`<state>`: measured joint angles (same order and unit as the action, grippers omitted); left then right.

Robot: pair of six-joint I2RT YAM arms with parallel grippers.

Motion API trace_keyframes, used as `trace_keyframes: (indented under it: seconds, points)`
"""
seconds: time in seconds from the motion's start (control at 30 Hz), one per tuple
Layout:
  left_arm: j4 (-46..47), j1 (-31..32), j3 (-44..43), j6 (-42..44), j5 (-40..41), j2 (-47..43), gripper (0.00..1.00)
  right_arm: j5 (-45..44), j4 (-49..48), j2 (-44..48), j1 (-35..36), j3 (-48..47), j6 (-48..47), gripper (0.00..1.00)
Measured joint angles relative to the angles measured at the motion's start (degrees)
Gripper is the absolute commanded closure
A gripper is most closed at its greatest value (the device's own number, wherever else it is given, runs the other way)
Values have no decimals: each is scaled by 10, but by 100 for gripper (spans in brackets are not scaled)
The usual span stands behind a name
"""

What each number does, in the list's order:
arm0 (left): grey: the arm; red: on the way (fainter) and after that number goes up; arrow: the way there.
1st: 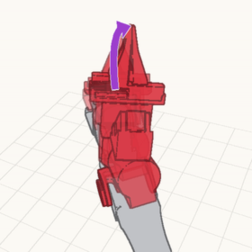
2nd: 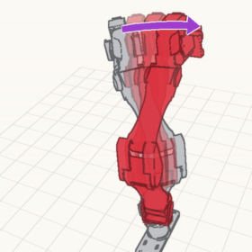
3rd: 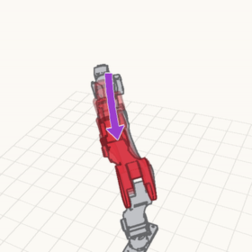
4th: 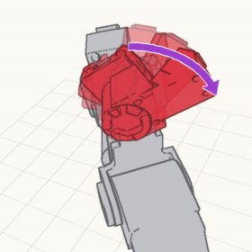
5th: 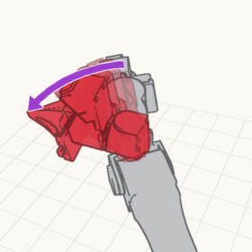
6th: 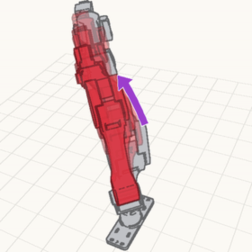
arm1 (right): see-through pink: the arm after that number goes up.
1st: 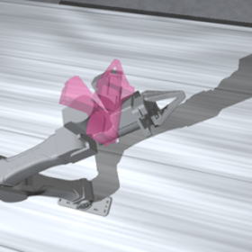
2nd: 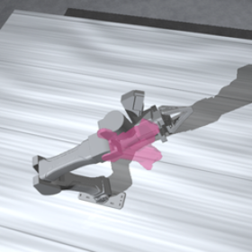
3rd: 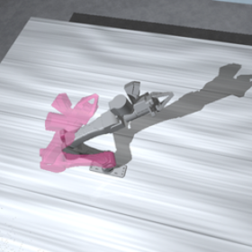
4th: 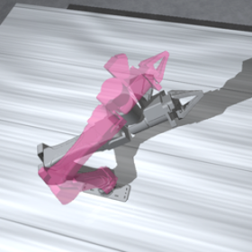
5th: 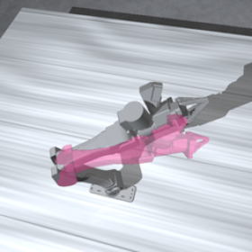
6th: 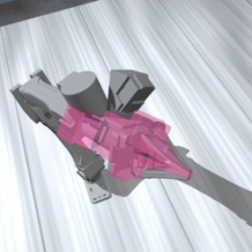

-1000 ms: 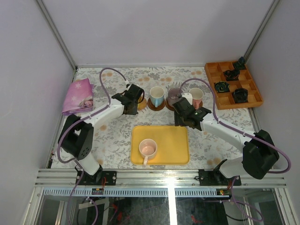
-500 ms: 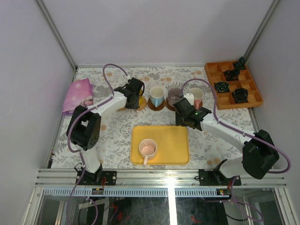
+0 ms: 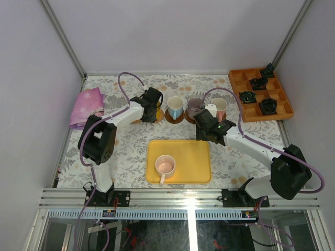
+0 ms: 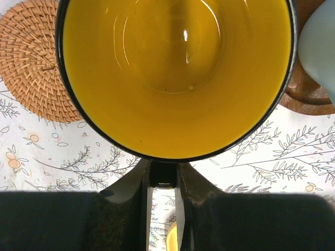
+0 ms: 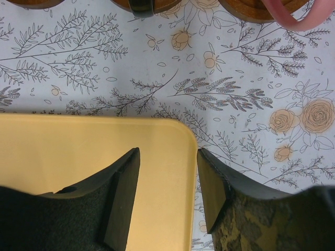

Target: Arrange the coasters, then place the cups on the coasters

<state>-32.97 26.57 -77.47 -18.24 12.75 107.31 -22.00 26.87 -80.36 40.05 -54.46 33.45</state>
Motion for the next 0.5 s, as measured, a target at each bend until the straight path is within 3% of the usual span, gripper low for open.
trace_keyframes:
  seconds: [0.5]
  points:
    - [1, 0, 0, -14, -7, 0, 100, 0, 0, -5, 0, 0, 0, 45]
